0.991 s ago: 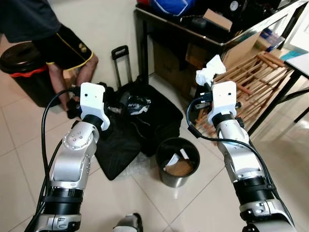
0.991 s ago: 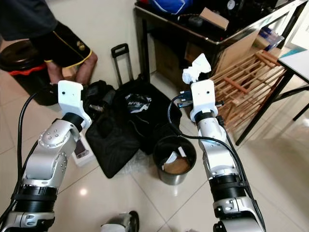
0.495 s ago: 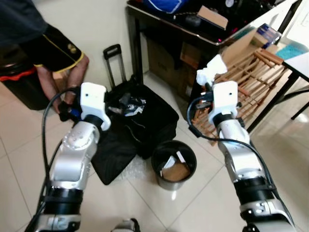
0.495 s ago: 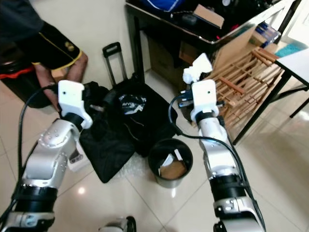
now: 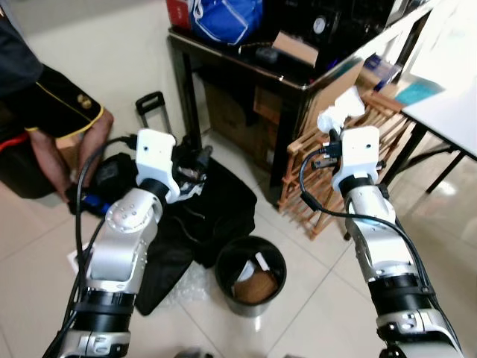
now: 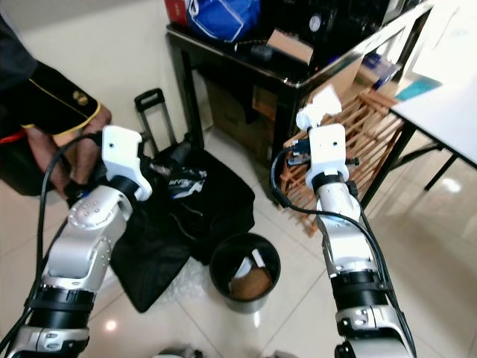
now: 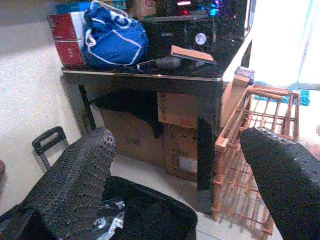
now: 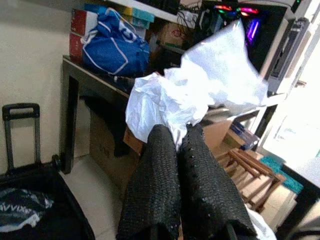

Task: Picking trash to rubbish bin

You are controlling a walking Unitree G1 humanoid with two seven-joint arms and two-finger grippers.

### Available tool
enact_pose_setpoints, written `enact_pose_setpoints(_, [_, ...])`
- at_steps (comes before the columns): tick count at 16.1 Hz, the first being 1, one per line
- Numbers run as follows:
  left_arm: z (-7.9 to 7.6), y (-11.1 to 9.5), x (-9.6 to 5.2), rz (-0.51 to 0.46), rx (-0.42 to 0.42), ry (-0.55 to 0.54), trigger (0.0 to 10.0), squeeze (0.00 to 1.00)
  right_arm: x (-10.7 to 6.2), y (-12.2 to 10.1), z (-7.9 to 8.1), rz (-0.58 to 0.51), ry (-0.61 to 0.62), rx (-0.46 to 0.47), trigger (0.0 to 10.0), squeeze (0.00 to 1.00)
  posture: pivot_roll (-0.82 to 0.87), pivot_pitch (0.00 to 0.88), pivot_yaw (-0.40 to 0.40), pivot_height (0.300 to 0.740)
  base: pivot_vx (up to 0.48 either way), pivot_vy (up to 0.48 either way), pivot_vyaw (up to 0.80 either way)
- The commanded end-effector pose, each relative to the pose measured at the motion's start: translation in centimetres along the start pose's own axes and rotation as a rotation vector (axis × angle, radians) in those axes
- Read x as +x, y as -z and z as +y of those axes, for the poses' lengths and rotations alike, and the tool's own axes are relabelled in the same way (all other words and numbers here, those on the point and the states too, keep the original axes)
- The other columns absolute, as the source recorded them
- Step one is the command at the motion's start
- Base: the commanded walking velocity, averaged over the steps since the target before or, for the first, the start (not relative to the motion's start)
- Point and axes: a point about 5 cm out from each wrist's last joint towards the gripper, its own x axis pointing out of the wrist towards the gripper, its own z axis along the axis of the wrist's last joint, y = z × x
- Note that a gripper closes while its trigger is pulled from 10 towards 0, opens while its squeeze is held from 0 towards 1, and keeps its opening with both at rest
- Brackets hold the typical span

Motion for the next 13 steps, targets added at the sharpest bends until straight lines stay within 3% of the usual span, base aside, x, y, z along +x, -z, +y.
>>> enact_pose_setpoints(1, [0.8,0.2,-0.4,0.012,0.013,-0.024,10.0,0.00,0.2,-0.5,0.9,-0.015,-0.027,0.013,10.0,0.00,0.08,0.119,0.030,0.740,0.000,0.000,0.00])
enact_pose_setpoints(11, [0.5,1.1,-0.5,0.042,0.008,-0.027,10.0,0.00,-0.2,0.0,1.4,-0.004,-0.038,0.014,10.0,0.00,0.08,0.123,0.027,0.740,0.000,0.000,0.00])
enact_pose_setpoints(13, [0.2,2.4,-0.8,0.070,0.008,-0.009,10.0,0.00,-0.5,0.5,1.9,0.009,-0.036,0.026,10.0,0.00,0.08,0.119,0.029,0.740,0.000,0.000,0.00])
